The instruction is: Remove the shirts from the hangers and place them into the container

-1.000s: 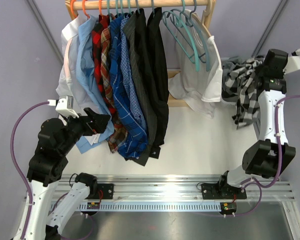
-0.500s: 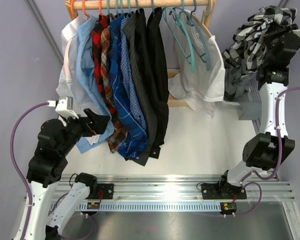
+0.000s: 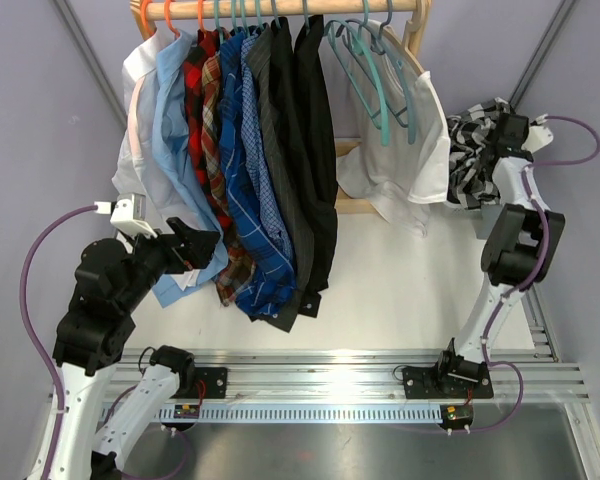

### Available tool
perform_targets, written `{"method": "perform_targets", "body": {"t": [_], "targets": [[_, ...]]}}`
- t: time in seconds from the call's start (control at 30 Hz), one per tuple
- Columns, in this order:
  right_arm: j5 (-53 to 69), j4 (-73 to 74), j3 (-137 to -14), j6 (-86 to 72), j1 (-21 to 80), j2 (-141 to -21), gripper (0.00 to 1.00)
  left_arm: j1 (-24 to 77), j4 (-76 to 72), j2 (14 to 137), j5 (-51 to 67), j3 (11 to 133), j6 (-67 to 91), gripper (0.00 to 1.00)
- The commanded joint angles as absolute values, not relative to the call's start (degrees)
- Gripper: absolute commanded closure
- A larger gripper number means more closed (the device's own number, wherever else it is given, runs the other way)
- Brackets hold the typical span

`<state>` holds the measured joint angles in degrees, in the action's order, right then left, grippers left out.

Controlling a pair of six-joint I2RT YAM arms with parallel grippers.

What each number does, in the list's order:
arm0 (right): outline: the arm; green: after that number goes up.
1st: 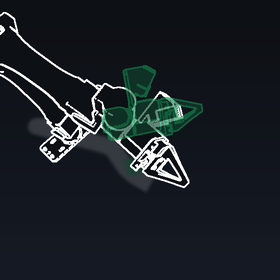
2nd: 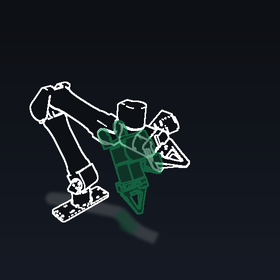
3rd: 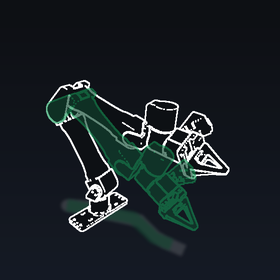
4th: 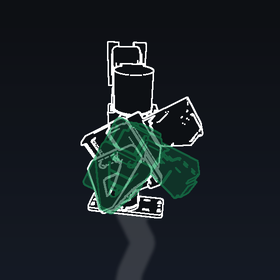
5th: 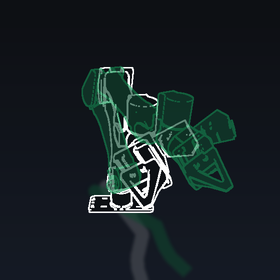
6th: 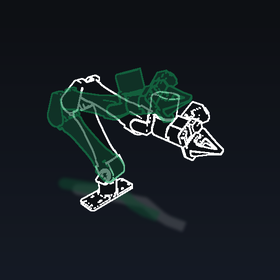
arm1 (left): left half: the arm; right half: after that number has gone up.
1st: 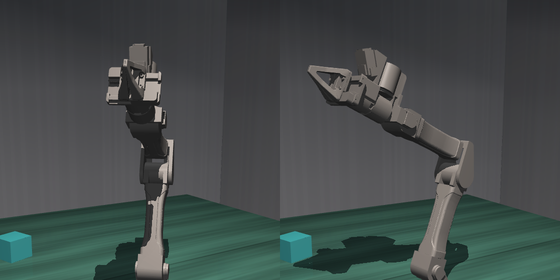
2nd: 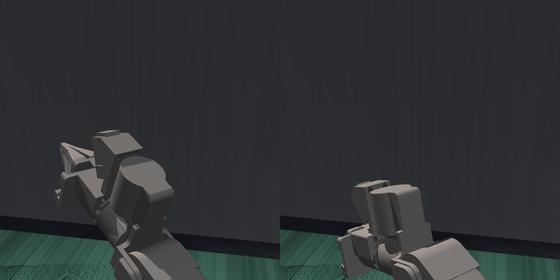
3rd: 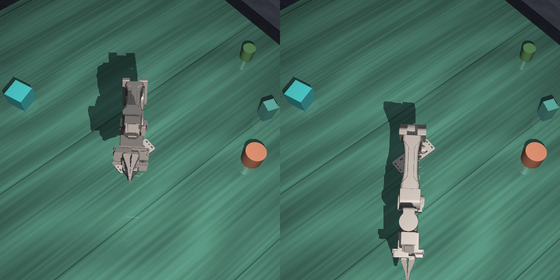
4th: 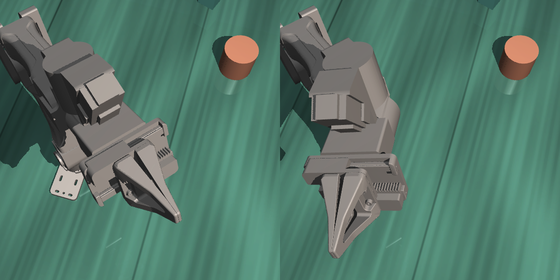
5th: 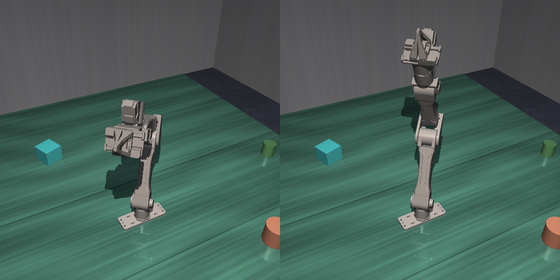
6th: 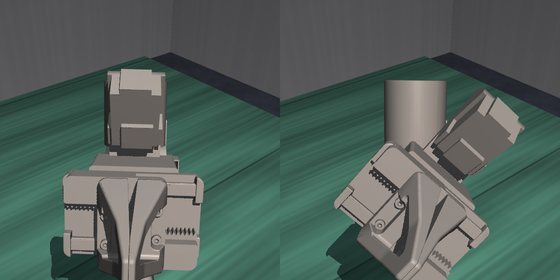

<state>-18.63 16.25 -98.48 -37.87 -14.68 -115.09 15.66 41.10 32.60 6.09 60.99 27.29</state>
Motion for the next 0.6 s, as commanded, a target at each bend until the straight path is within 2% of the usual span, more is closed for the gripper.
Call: {"method": "perform_targets", "body": {"t": [0.0, 0.1, 0.17, 0.2, 0.23, 0.27, 0.3, 0.37, 0.5, 0.57], "targets": [[-19.25, 34.81, -109.56, -40.69, -14.77, -124.33, 1.0, 15.56, 39.9, 31.73, 7.65, 61.0, 27.69, 0.01], [-17.85, 48.81, -123.11, -40.17, -14.77, -134.37, 1.0, 15.56, 40.43, 31.2, 7.03, 61.0, 27.6, 0.01], [-17.23, 48.35, -122.19, -40.25, -14.68, -133.26, 1.0, 15.56, 40.61, 30.85, 6.68, 60.82, 27.42, 0.01], [-16.36, 43.03, -119.38, -40.34, -14.59, -130.98, 0.96, 15.56, 40.78, 30.5, 6.33, 60.65, 27.33, 0.01], [-15.04, 38.72, -115.79, -39.99, -14.59, -128.09, 0.86, 15.56, 40.96, 30.41, 6.24, 60.64, 27.25, 0.01], [-14.07, 34.76, -108.88, -39.64, -14.59, -121.79, 0.49, 15.56, 41.22, 30.41, 6.07, 60.64, 26.99, 0.01], [-14.06, 29.06, -106.11, -40.16, -14.59, -118.77, 0.3, 15.56, 41.48, 30.41, 5.98, 60.73, 26.9, 0.01], [-12.58, 24.89, -103.02, -37.81, -13.98, -111.75, 0.01, 15.56, 41.4, 30.15, 5.8, 60.29, 26.54, 0.01], [-15.9, 23.65, -102.75, -31.83, -10.47, -101.45, 0.01, 15.56, 40.26, 29.88, 6.94, 59.33, 26.45, 0.01], [-17.57, 20.67, -97.25, -29.98, -8.28, -92.7, 0.0, 15.56, 39.55, 29.62, 7.64, 58.89, 26.28, 0.01]]}}
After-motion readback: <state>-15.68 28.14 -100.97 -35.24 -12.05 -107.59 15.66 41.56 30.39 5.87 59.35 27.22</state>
